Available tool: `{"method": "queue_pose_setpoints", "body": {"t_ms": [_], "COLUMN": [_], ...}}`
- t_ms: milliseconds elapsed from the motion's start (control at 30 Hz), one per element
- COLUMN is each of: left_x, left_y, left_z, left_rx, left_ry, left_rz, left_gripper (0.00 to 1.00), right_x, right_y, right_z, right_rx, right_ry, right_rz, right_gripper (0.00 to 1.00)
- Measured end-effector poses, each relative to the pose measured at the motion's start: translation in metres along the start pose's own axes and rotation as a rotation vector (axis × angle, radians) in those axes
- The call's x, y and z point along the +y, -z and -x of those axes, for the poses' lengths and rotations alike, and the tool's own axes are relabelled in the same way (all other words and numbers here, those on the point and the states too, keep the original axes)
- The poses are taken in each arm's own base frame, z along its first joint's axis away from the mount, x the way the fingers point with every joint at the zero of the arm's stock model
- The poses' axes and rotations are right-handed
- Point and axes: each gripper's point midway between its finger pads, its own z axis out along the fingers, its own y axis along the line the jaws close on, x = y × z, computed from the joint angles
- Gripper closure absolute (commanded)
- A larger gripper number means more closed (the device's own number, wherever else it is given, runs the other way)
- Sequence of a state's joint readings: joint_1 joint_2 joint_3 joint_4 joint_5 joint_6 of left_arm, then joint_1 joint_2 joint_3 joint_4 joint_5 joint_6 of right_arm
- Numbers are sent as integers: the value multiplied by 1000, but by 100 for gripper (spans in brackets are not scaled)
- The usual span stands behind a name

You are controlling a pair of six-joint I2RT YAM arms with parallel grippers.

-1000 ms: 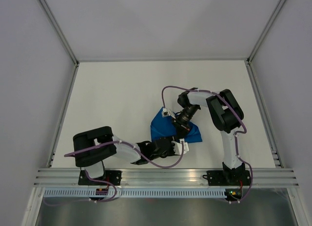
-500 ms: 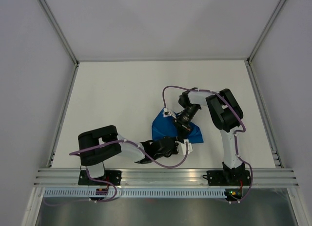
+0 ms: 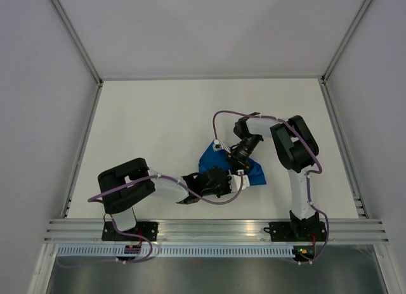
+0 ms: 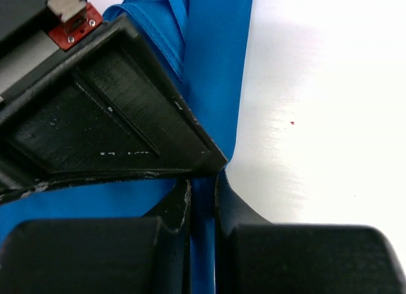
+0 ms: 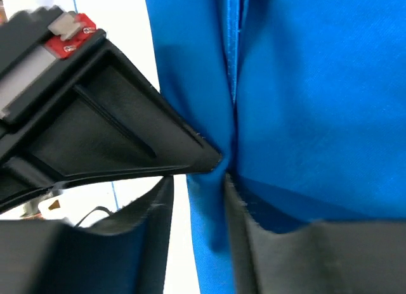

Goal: Fold the napkin, place the utensils inside, and roll it up
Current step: Roll the napkin with the utensil

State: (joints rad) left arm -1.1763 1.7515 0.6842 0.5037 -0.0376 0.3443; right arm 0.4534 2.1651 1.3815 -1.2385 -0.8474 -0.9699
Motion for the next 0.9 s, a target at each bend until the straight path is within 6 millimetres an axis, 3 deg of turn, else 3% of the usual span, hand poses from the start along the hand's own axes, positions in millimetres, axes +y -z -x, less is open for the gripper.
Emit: {"method": "queue_pose_setpoints", "body": {"t_ms": [167,400,600,733,900], "left_x": [5,8,15,17,20], "left_y": [0,2,4,3,2], "left_z": [-1,-2,-6,-7,-9], "left_rx": [-26,-54,-59,-57,-54], "left_ry": [111,241,386,485,615], "left_rz": [-55,-134,-243,-334,-447], "left_gripper": [98,98,98,98,98], "right_x": [-7,-12,-4,16,31], "right_y": [17,79,128,120,86], "right_z": [15,39,24,9,-12], "right_rx": [-40,-205,-340,-370,-337], "right_ry": [99,177,216,302,430], "right_rz": [-107,-309,-496,-573,-644], "right_gripper": [45,45,44,42,39]}}
